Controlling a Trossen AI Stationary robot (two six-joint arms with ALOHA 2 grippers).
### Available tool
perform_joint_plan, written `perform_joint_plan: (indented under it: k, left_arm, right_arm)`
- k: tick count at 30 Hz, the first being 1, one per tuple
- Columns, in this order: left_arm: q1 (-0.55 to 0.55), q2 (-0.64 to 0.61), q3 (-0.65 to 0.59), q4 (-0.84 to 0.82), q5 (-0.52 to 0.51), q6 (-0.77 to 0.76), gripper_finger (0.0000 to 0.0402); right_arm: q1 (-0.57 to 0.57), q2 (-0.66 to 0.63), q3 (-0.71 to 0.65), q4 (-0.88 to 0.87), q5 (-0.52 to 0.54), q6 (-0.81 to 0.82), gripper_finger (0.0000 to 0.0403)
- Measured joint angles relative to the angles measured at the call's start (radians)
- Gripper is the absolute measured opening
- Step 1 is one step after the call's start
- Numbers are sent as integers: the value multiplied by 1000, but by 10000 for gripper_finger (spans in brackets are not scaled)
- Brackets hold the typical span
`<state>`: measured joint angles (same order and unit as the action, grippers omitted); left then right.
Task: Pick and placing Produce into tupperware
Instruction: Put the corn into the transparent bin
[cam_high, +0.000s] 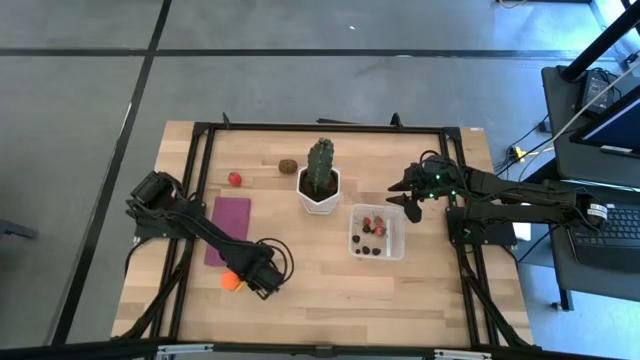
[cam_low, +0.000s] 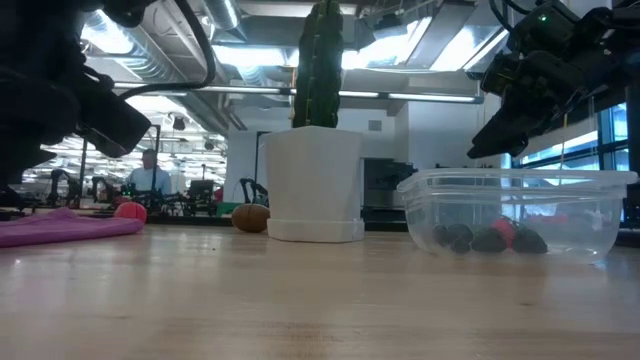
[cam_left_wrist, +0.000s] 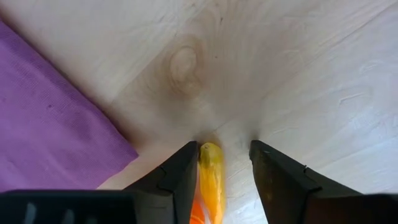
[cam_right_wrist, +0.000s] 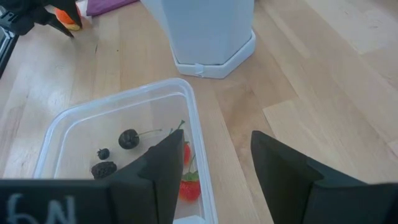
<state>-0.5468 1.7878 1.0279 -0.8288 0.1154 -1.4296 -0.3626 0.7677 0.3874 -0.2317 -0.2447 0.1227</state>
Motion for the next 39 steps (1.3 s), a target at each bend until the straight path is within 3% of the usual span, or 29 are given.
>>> perform_joint_plan:
  k: [7,19,22,34,39]
  left_arm:
    - [0,0,-2,5,-2,0,122]
    - [28,2,-3,8,-7,127,27]
    - [52,3,3,14,0,207,7]
    - [252,7,184,57,19,653,5]
    - [329,6,278,204,27,872,4]
  right_arm:
    - [0,0,0,-2,0,1,188]
    - [0,0,0,-2,0,0,188]
    - [0,0,0,-2,0,0,188]
    - [0,0,0,-2,0,0,188]
    - [0,0,0,-2,0,1,188]
